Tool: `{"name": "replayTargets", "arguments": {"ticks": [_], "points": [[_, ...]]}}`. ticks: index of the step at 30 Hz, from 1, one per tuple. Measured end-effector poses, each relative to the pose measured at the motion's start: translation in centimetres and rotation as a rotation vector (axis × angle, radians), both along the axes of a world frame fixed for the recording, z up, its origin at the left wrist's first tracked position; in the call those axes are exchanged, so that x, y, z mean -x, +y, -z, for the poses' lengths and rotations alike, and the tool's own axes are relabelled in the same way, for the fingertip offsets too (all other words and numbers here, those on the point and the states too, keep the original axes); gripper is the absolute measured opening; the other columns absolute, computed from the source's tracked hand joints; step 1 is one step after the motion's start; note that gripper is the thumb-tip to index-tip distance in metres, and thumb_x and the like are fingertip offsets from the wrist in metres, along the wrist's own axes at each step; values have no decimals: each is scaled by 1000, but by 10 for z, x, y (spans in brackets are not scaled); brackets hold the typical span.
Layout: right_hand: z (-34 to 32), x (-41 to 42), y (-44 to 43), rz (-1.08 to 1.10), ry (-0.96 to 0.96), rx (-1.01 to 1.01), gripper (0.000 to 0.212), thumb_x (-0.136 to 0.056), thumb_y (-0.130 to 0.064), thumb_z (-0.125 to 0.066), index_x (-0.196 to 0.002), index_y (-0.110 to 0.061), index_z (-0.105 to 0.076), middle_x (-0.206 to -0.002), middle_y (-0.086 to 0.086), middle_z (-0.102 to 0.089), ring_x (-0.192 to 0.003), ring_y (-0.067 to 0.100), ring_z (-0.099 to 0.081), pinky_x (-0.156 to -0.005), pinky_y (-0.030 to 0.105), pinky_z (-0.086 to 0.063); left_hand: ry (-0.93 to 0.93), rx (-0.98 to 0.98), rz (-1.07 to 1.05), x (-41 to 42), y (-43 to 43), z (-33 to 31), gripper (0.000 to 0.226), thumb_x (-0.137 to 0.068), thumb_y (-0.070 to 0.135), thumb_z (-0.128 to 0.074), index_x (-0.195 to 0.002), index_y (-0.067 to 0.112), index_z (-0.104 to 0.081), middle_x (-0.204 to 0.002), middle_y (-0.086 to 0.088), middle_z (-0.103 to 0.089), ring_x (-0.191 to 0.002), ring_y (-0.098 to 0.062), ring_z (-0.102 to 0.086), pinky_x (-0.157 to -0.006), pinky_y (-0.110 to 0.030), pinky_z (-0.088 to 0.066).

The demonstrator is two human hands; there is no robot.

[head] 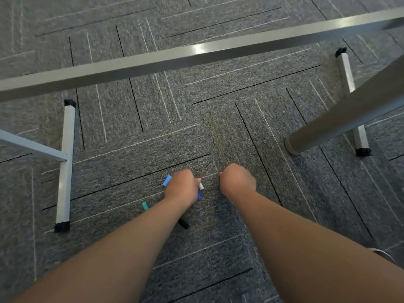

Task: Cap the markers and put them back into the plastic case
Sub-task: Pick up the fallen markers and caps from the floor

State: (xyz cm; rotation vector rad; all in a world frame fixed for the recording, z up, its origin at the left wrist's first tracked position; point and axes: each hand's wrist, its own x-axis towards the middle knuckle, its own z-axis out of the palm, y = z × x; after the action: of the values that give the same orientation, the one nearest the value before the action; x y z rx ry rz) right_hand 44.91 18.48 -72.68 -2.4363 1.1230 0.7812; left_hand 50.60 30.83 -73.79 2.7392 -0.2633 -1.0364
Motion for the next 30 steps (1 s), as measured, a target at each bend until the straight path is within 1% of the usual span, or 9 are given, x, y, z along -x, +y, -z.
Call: {"name": "replayTargets", "arguments": {"ticks": [4, 8, 13, 17, 20, 22, 24, 26, 30], "points": [[-1, -7, 1, -42, 19, -32, 17, -98, -16, -51, -101, -9, -66, -93, 8, -69, -74, 25, -56, -66, 32, -45, -19, -40, 32, 2, -8, 6, 43, -94, 44, -60, -72, 7, -65, -67, -4, -65, -62, -21, -62, -55, -31, -44], [-4, -10, 1, 48, -25, -88, 27, -99, -30, -44, -84, -12, -59, -75, 3, -58, -72, 25, -58, -66, 30, -43, -42, -69, 76, 3, -14, 4, 33, -96, 29, -58, -67, 12, -54, -70, -5, -64, -68, -23, -63, -57, -33, -47], [-7, -8, 7, 62, -67, -162, 29, -97, -32, -44, -89, -9, -60, -85, 7, -65, -78, 27, -62, -68, 30, -46, -16, 32, -50, -9, -13, -4, 33, -91, 20, -51, -61, 10, -45, -58, -4, -48, -50, -20, -44, -45, -29, -26], [-11, -7, 19, 21, -97, -192, 26, -96, -29, -49, -105, -9, -63, -103, 9, -68, -91, 29, -63, -72, 32, -47, -41, 59, -116, -19, 0, -17, 27, -95, 25, -44, -72, 11, -46, -63, -3, -46, -53, -19, -40, -47, -32, -23], [-8, -10, 35, -73, -77, -226, 20, -96, -27, -56, -101, -10, -65, -99, 9, -70, -89, 28, -65, -76, 36, -55, -72, 26, -86, -24, 17, -21, 27, -97, 24, -42, -75, 10, -49, -69, -4, -51, -58, -20, -44, -50, -33, -27], [-7, -11, 46, -165, -69, -238, 23, -95, -33, -60, -100, -11, -63, -98, 9, -70, -89, 28, -66, -78, 40, -57, -86, 18, -61, -26, 29, -19, 32, -100, 27, -43, -73, 12, -50, -72, -6, -56, -60, -20, -48, -52, -33, -30], [-7, -10, 55, -277, -66, -215, 27, -96, -34, -60, -111, -11, -56, -102, 10, -68, -93, 30, -65, -73, 39, -55, -89, -4, -31, -25, 39, -18, 35, -101, 32, -45, -73, 12, -52, -74, -7, -60, -63, -23, -52, -54, -33, -33], [-6, -7, 62, -373, -64, -166, 30, -97, -26, -58, -121, -10, -49, -106, 10, -67, -94, 31, -64, -68, 38, -51, -102, -43, 39, -19, 48, -18, 30, -101, 32, -47, -80, 12, -54, -78, -7, -61, -69, -25, -54, -58, -33, -36], [-5, 3, 74, -426, -47, -114, 30, -96, -14, -57, -123, -11, -46, -110, 11, -67, -97, 31, -64, -65, 37, -44, -126, -63, 199, -2, 62, -17, 20, -100, 27, -51, -90, 11, -58, -93, -12, -66, -86, -31, -62, -67, -34, -43]]}}
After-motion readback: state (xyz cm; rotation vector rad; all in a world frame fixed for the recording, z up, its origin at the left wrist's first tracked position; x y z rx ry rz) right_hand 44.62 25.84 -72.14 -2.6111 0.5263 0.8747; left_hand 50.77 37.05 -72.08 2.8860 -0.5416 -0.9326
